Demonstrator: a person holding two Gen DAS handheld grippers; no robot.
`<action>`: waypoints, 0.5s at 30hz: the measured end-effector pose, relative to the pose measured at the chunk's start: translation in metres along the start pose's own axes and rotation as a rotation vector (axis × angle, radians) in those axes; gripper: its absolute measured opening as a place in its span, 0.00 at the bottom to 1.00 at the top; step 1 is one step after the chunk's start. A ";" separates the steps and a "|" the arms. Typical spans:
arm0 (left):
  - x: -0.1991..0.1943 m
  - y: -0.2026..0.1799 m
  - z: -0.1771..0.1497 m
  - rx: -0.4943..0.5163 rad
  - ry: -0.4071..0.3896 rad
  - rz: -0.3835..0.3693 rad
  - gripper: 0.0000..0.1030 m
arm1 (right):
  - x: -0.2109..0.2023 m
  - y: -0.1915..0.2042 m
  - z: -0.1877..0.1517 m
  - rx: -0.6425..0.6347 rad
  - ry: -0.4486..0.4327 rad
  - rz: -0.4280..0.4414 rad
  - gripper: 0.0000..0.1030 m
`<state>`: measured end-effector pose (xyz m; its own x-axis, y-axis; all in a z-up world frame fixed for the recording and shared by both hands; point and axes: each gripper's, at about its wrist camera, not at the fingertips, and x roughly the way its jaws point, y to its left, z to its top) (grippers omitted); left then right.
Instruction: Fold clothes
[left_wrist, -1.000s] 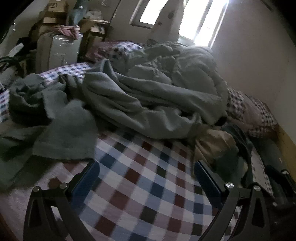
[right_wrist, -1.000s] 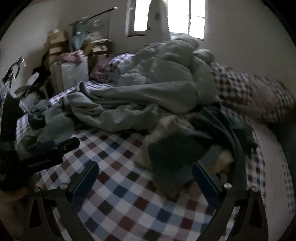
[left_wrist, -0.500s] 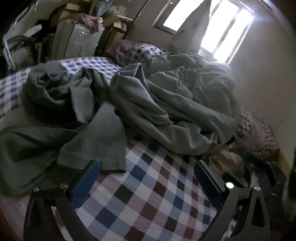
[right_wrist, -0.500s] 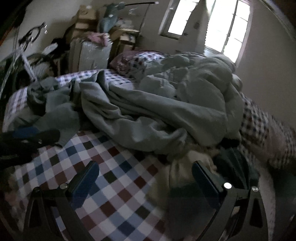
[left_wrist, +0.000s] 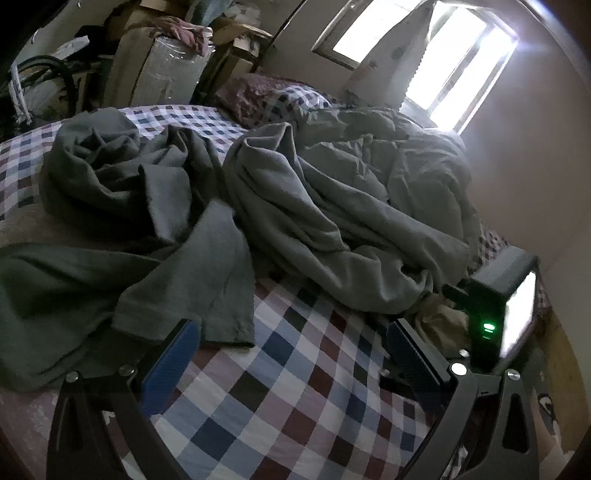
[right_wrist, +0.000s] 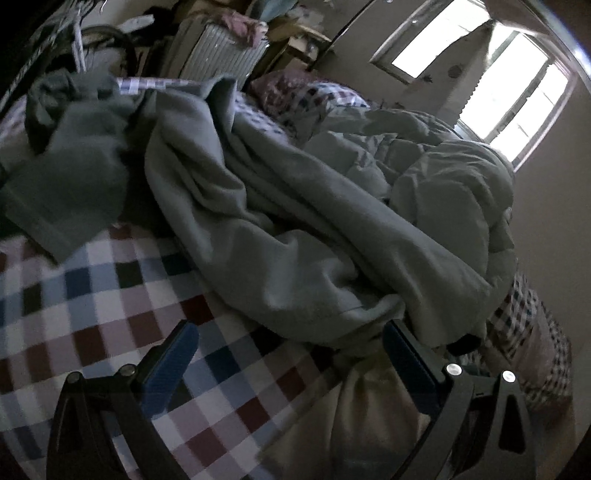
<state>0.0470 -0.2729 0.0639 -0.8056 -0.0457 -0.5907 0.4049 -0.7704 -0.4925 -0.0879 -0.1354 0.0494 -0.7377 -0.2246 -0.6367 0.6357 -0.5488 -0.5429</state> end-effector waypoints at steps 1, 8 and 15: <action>0.000 0.000 0.000 0.001 0.002 -0.002 1.00 | 0.005 0.002 0.000 -0.015 0.004 -0.009 0.99; 0.001 0.003 0.001 -0.009 0.017 -0.016 1.00 | 0.038 0.001 0.003 -0.063 0.028 -0.061 0.98; 0.003 0.007 0.001 -0.033 0.033 -0.040 1.00 | 0.061 0.005 0.008 -0.098 0.044 -0.085 0.97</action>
<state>0.0466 -0.2785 0.0591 -0.8069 0.0061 -0.5907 0.3872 -0.7498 -0.5366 -0.1315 -0.1580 0.0122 -0.7807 -0.1436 -0.6082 0.5919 -0.4822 -0.6459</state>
